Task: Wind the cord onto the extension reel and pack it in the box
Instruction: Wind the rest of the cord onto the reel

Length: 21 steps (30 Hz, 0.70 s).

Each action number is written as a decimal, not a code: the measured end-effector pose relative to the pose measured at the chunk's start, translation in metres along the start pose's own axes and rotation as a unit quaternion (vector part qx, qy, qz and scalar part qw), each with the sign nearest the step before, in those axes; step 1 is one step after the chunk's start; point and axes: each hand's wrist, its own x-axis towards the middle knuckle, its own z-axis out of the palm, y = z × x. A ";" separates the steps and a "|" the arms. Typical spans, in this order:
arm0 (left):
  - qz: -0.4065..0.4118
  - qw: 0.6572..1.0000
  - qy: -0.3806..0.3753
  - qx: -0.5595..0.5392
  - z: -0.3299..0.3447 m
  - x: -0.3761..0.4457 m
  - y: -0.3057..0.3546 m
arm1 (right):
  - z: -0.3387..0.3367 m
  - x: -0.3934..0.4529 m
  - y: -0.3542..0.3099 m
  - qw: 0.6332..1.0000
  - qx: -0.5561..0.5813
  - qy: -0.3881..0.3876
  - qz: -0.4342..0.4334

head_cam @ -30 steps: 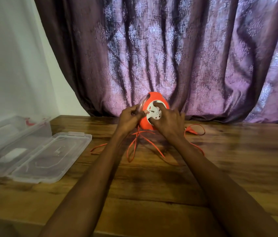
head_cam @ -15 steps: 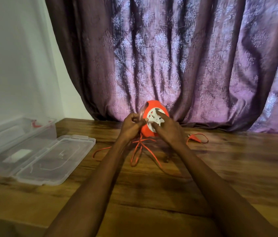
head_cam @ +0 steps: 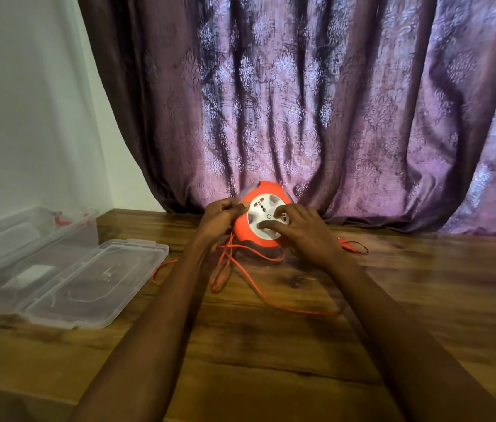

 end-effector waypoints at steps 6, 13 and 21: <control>0.000 0.999 -0.019 0.047 -0.003 -0.002 0.000 | 0.004 0.004 -0.009 0.999 0.004 0.037 -0.035; 0.004 0.997 -0.025 0.066 0.004 -0.006 0.004 | 0.013 0.005 -0.004 0.998 -0.038 0.037 0.030; 0.015 0.995 -0.021 0.093 0.011 -0.009 -0.001 | 0.022 0.002 -0.004 0.994 -0.078 0.048 0.059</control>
